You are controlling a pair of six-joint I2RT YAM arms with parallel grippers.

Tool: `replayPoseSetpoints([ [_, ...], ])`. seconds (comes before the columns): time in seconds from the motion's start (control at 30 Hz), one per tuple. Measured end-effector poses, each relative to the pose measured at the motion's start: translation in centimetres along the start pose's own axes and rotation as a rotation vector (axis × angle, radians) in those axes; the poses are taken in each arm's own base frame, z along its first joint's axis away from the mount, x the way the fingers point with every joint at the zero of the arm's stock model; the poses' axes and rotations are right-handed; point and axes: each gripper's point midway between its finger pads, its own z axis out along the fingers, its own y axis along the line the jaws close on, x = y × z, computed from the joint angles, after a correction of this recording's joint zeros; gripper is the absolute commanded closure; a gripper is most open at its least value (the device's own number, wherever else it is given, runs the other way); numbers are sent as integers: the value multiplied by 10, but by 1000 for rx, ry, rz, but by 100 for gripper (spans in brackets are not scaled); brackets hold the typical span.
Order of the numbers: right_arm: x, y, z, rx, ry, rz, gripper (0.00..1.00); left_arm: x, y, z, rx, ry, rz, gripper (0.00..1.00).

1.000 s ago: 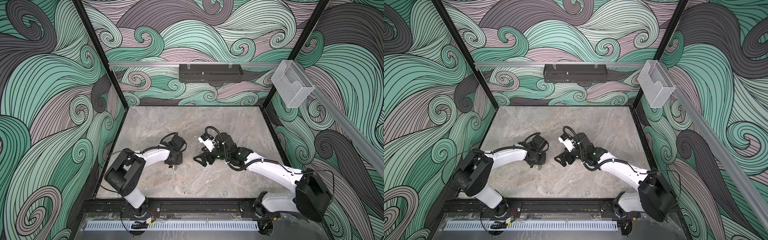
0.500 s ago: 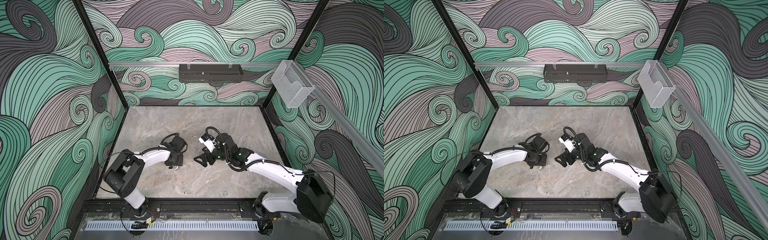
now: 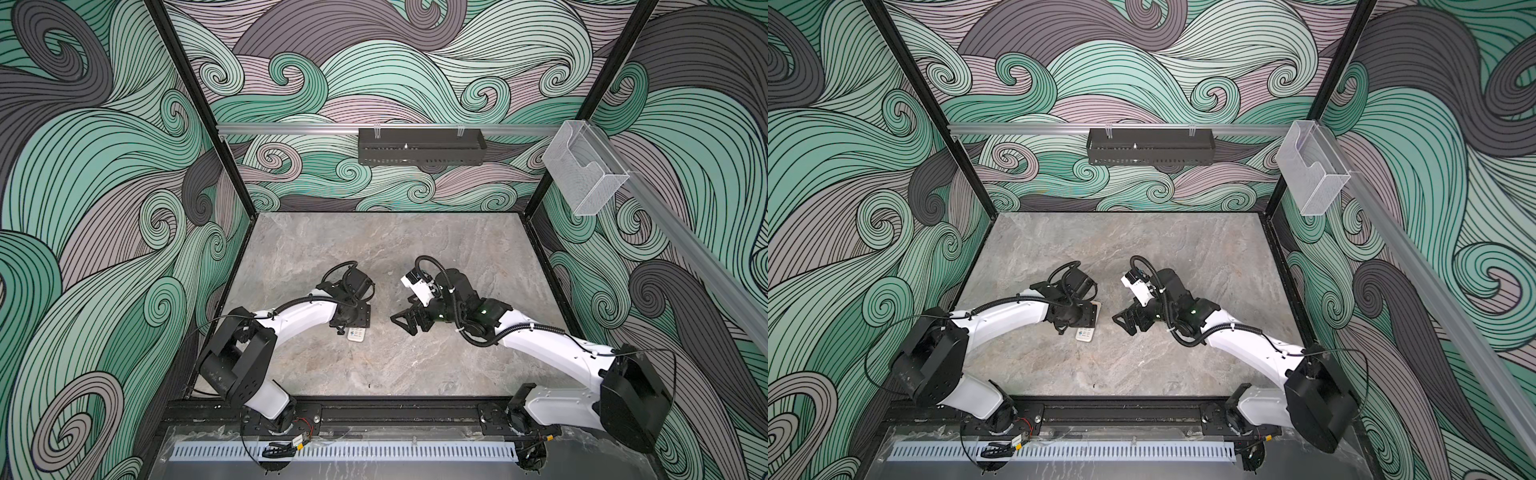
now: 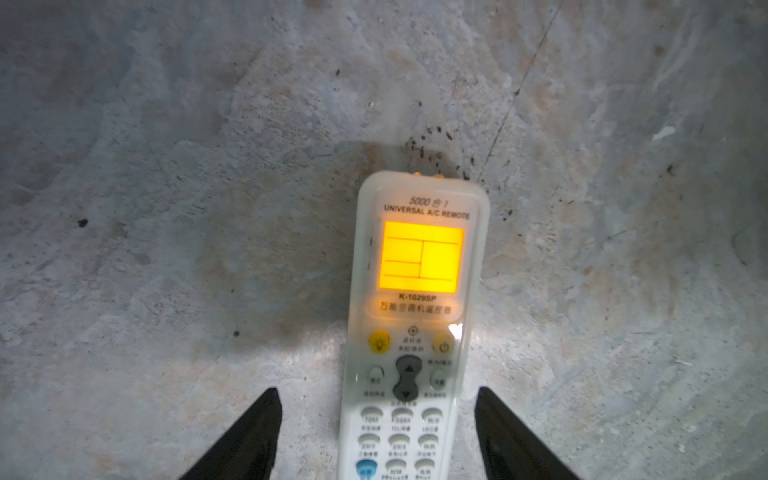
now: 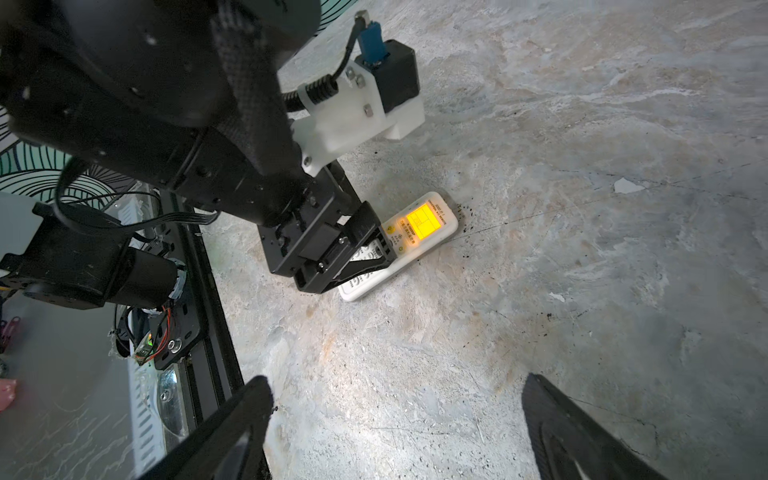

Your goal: Load the batteries into the remote control

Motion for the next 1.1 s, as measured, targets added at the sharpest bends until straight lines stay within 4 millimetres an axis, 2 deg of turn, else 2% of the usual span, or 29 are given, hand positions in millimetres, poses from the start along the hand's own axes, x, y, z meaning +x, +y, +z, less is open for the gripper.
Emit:
replayPoseSetpoints([
  [0.2, -7, -25, -21, 120, -60, 19, 1, -7, 2, -11, -13, -31, 1, 10],
  [0.37, 0, -61, -46, 263, -117, 76, 1, -18, 10, -26, -32, -95, 1, 8],
  [0.5, 11, -95, -66, 375, -155, 147, 2, -36, 23, -47, -38, -188, -18, 7],
  [0.67, 23, -143, -89, 514, -181, 261, 1, -60, 53, -67, -106, -301, -57, 7],
  [0.8, 36, -177, -110, 650, -226, 333, 1, -70, 89, -81, -194, -396, -119, 5],
  [0.87, 43, -185, -117, 703, -240, 341, 1, -74, 108, -90, -246, -461, -155, 1],
  [1.1, 51, -210, -140, 884, -301, 313, 1, -69, 166, -112, -411, -627, -291, 1],
])
